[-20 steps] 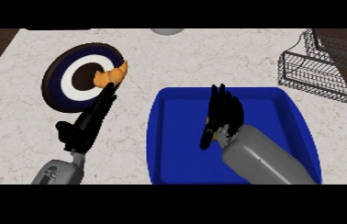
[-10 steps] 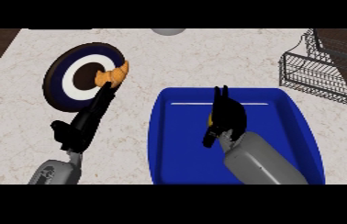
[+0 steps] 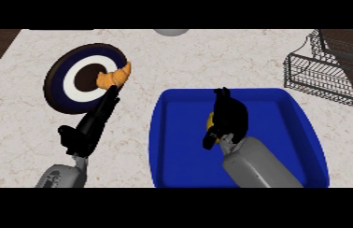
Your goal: Pick the lemon from the tray and place it in the tiered basket
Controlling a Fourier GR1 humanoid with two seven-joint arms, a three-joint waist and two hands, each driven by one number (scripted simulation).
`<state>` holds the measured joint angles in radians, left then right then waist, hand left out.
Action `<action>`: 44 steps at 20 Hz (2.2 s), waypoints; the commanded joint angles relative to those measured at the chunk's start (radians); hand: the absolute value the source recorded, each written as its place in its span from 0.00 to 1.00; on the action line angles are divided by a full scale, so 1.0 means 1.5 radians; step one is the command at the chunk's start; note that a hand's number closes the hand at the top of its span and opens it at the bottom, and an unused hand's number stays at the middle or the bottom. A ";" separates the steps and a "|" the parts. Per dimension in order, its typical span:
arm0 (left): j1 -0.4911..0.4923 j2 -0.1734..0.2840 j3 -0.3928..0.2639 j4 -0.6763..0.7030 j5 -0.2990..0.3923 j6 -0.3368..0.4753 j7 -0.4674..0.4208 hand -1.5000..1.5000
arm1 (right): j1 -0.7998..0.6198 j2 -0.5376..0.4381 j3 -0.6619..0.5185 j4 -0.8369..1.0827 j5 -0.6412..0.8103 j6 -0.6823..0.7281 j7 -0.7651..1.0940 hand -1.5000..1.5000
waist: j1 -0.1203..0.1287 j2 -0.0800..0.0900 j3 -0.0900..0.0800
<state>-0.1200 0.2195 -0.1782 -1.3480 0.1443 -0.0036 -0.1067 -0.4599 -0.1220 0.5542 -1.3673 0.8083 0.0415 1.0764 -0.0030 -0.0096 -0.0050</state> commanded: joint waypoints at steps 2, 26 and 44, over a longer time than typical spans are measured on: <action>0.014 -0.010 0.003 0.017 -0.011 -0.006 -0.024 0.50 | 0.090 -0.112 -0.053 -0.040 -0.020 0.011 -0.089 1.00 | -0.007 0.006 0.003; 0.027 -0.004 0.008 -0.040 -0.002 0.006 0.006 0.50 | 0.164 -0.727 -0.712 0.303 -0.542 0.270 -0.922 1.00 | -0.022 0.007 0.008; -0.064 -0.024 0.010 0.017 -0.023 -0.023 0.010 0.50 | -0.296 -0.733 -0.547 0.543 -0.429 0.346 -0.768 1.00 | 0.044 0.018 0.003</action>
<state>-0.1761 0.1755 -0.1913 -1.3448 0.1035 -0.0274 -0.0829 -0.7787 -1.2407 -0.3166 -0.5875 0.1235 0.5444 -0.1131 0.0620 0.0156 0.0004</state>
